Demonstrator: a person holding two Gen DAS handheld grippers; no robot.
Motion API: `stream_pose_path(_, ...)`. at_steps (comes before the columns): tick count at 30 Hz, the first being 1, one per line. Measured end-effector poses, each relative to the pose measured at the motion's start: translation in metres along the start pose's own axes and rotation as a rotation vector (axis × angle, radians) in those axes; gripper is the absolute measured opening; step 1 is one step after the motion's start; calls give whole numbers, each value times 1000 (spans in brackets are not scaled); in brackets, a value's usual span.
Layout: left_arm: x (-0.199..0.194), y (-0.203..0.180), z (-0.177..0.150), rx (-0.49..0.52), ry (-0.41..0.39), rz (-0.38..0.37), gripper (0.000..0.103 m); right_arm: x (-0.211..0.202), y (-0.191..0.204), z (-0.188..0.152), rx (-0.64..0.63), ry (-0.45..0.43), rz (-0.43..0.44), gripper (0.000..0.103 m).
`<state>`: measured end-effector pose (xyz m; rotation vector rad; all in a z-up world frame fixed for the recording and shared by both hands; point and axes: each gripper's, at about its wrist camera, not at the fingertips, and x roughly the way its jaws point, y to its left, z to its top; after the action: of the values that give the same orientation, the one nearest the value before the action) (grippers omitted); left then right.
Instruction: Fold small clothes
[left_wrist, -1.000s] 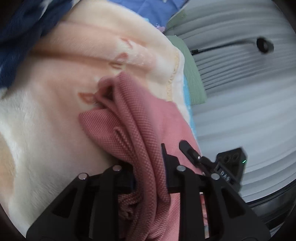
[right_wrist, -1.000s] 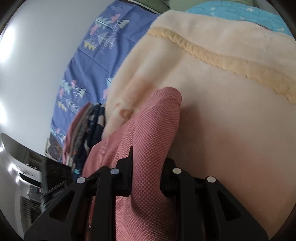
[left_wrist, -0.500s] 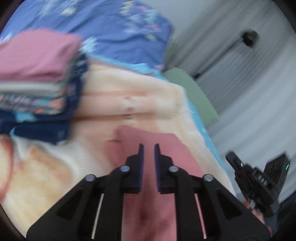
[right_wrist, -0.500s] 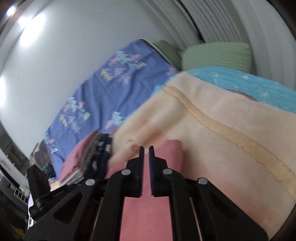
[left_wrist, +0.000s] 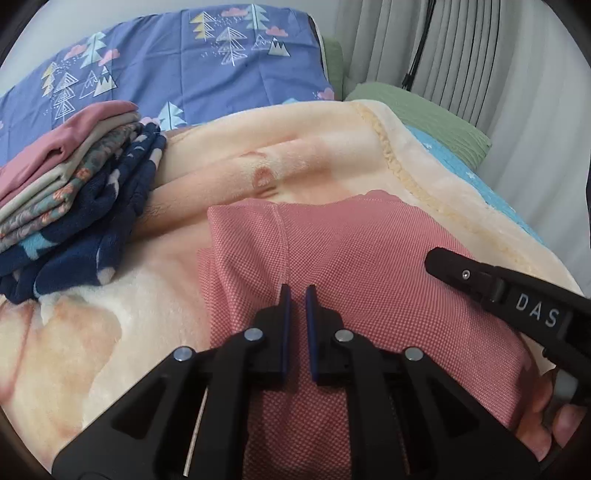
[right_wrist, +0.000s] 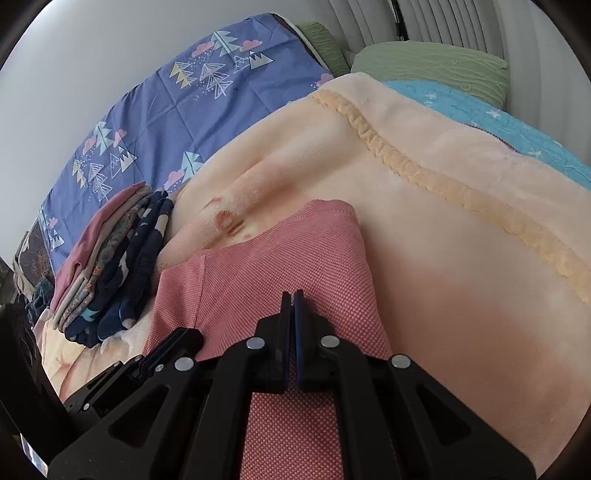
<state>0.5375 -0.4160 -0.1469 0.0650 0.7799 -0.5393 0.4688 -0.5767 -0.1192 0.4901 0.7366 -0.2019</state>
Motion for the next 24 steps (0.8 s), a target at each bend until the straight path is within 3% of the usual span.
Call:
stream_pose_path(3,-6,7,-8,-28,-57,-31,10,-3,7,-6,-41,-46,-32,3)
stream_pose_path(5,-12,10,-12,-45,-73,-55,12,-7,10,-10,-68,-66,2,17)
stream_pose_path(7,-25,13,-19,-59,-102,-77,31,-17,6,-14,-46,-92,69,29)
stream_pose_path(9,-59,17,-31,-70,-155,-80,40,-40,1,-23,6,-113,58,33)
stream_pose_path(10,-79,20,-35,-71,-200,-61,57,-52,2,-26,16,-117,42,39)
stream_pose_path(12,-118,26,-36,-57,-230,-4,64,-91,7,-37,42,-115,1,66)
stream_pose_path(13,-133,29,-35,-55,-219,10,64,-104,8,-40,68,-106,-16,86)
stream_pose_path(14,-152,35,-34,-64,-225,20,64,-123,9,-44,125,-85,-26,92)
stream_pose_path(17,-207,48,-34,-92,-259,65,65,-171,30,-52,157,-70,-15,94)
stream_pose_path(19,-245,53,-38,-107,-288,76,71,-208,60,-64,70,-141,-81,102)
stream_pose_path(21,-273,52,-44,-103,-300,81,77,-232,84,-74,-5,-199,-132,102)
stream_pose_path(24,-292,45,-54,-58,-298,135,91,-251,105,-85,-79,-207,-123,102)
